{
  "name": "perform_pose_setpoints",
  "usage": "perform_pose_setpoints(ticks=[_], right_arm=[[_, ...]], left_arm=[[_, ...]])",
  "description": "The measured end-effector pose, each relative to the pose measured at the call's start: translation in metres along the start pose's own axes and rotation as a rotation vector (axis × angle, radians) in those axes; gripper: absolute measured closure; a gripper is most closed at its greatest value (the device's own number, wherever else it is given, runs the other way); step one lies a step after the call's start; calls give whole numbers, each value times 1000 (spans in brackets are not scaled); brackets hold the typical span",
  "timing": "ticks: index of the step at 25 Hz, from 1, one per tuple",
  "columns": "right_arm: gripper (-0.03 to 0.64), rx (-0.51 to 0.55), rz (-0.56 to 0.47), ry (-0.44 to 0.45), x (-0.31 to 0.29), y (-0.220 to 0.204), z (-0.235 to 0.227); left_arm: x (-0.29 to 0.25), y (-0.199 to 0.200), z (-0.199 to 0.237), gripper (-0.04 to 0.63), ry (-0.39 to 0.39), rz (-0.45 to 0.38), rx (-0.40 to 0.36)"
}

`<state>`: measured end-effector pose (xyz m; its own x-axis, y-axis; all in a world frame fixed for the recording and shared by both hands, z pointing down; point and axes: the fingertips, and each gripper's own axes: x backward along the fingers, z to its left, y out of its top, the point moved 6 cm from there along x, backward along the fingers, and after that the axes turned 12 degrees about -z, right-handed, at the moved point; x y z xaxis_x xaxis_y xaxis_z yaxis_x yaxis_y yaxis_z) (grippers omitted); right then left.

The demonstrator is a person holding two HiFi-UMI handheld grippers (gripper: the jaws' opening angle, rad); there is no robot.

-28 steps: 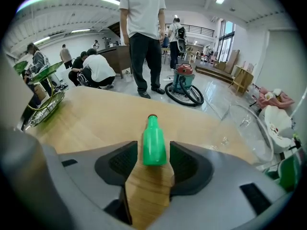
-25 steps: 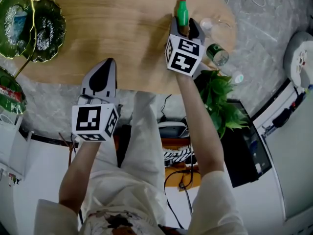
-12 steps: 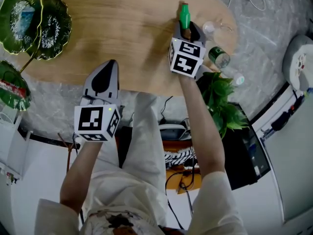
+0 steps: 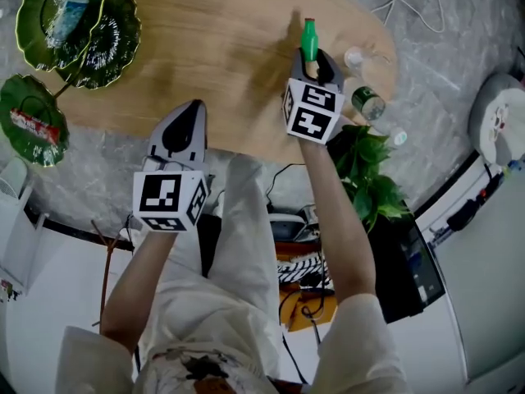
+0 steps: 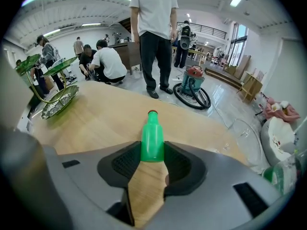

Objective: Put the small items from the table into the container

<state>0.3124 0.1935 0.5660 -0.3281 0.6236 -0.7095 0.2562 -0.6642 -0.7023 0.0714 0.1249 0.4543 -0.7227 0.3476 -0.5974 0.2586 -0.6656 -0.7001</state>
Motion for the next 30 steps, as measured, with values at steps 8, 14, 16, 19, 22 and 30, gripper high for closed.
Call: perform_pose_setpoints(ticks=[8,14,16,19,22,30], right_arm=[[466,5,-21,51,15,22,19],[466,12,-32,87,23,39,32],[466,21,-27,106,31,43,37],[466,38,-26,139,40,52,48],[466,44,-28,170,48,60,57],[466,61,-51,218,71,85,70]], left_arm=[[13,11,5,588,24,-28,7],[24,22,5,588,36,-47,17],[30,24,3,588,39,-48,23],[38,29,3,588,45,-56,24],[46,35,3,588,53,-68,26],[65,56,4,588,69,-114,4]])
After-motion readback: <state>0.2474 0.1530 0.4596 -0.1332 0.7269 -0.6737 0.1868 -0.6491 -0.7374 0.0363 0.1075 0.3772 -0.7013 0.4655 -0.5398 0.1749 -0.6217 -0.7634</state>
